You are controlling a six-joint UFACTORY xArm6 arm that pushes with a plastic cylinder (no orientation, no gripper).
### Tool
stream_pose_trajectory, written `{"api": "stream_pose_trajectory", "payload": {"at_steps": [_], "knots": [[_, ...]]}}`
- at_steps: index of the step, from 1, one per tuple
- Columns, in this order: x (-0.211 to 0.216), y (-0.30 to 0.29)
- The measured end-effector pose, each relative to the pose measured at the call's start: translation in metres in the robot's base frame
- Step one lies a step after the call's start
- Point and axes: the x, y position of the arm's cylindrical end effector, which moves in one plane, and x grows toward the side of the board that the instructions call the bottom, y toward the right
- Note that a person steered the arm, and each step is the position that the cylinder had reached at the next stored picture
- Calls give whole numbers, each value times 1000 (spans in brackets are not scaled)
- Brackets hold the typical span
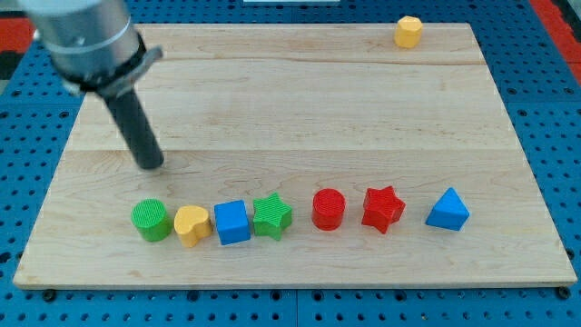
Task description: Move your arm towards the yellow hexagon
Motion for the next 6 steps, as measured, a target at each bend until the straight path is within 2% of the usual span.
{"api": "stream_pose_trajectory", "payload": {"at_steps": [1, 3, 6], "knots": [[-55, 24], [-105, 140], [-188, 393]]}}
